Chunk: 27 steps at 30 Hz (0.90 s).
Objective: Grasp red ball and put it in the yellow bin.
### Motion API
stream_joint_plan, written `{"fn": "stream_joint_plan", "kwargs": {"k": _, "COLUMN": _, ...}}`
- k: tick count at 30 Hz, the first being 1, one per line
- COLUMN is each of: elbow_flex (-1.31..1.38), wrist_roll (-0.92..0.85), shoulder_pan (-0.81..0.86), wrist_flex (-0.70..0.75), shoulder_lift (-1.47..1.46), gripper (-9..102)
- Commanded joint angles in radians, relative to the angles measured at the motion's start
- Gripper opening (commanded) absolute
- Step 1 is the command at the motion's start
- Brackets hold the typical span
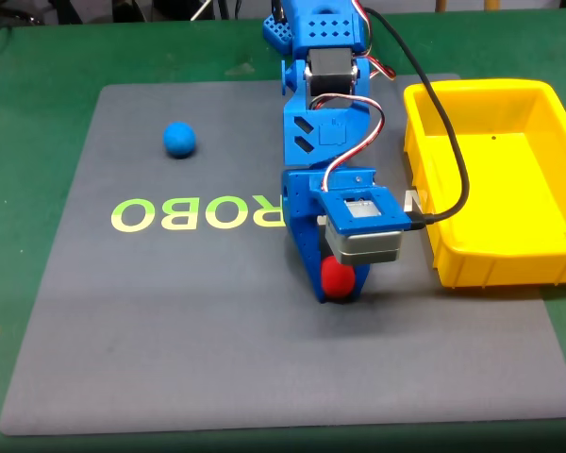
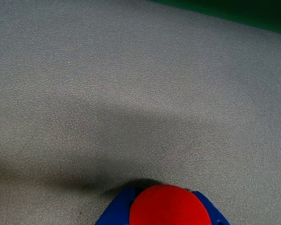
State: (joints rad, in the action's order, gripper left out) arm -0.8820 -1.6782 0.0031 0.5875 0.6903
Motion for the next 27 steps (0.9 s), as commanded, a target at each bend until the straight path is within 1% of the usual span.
{"fn": "stream_joint_plan", "kwargs": {"k": 1, "elbow_flex": 0.052, "wrist_roll": 0.023, "shoulder_pan": 0.012, "wrist_flex": 0.003, "shoulder_lift": 0.075, "gripper": 0}}
{"fn": "stream_joint_plan", "kwargs": {"k": 7, "elbow_flex": 0.052, "wrist_roll": 0.044, "shoulder_pan": 0.015, "wrist_flex": 0.012, "shoulder_lift": 0.216, "gripper": 0}}
{"fn": "stream_joint_plan", "kwargs": {"k": 14, "elbow_flex": 0.025, "wrist_roll": 0.114, "shoulder_pan": -0.035, "wrist_flex": 0.11, "shoulder_lift": 0.431, "gripper": 0}}
{"fn": "stream_joint_plan", "kwargs": {"k": 20, "elbow_flex": -0.179, "wrist_roll": 0.147, "shoulder_pan": -0.147, "wrist_flex": 0.127, "shoulder_lift": 0.675, "gripper": 0}}
{"fn": "stream_joint_plan", "kwargs": {"k": 27, "elbow_flex": -0.499, "wrist_roll": 0.181, "shoulder_pan": -0.348, "wrist_flex": 0.141, "shoulder_lift": 0.953, "gripper": 0}}
